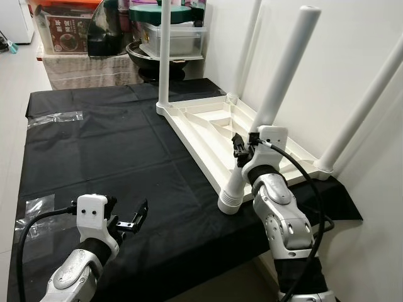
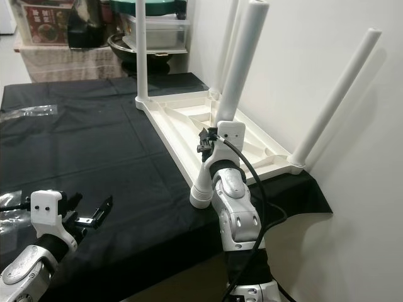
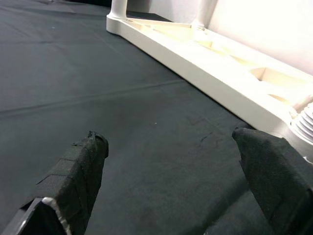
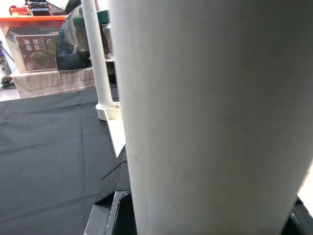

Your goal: Building children table

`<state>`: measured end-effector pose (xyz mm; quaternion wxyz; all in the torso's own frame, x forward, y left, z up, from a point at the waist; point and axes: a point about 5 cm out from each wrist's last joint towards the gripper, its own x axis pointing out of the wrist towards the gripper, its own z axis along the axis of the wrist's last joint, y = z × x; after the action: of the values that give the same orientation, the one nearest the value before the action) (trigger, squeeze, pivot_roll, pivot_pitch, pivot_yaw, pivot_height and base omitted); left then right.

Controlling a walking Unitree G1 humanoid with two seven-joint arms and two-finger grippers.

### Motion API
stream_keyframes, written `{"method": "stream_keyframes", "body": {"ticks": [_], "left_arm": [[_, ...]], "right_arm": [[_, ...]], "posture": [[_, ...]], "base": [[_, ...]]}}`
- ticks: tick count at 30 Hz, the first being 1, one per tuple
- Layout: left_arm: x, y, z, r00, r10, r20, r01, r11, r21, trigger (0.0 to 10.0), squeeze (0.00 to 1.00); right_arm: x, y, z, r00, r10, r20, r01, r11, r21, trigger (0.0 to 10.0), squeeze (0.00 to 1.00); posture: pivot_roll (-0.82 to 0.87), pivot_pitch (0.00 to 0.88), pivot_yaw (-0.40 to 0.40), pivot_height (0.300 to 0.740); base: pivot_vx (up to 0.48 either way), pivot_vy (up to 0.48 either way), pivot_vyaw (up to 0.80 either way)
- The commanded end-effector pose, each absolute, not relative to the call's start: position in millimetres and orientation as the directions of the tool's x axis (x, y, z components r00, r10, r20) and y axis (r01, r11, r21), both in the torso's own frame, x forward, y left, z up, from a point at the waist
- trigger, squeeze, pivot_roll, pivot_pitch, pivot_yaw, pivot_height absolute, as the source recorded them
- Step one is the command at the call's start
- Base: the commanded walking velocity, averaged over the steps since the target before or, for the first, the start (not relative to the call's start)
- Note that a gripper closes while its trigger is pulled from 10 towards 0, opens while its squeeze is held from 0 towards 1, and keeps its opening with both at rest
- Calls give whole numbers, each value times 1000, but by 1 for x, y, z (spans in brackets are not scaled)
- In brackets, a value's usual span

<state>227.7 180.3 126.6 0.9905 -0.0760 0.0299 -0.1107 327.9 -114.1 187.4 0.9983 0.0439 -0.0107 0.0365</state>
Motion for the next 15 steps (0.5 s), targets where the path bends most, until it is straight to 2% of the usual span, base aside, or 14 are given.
{"method": "stream_keyframes", "body": {"ticks": [1, 15], "left_arm": [[228, 178, 124, 971, -233, -47, 223, 962, -155, 10000, 0], [228, 176, 123, 971, -234, -47, 224, 962, -159, 10000, 0]], "right_arm": [[323, -117, 137, 971, 78, -227, -60, 994, 89, 10000, 0], [323, -116, 135, 961, 104, -255, -80, 992, 101, 10000, 0]], "posture": [[86, 0, -113, 740], [86, 0, -116, 740]], "base": [[0, 0, 0], [0, 0, 0]]}}
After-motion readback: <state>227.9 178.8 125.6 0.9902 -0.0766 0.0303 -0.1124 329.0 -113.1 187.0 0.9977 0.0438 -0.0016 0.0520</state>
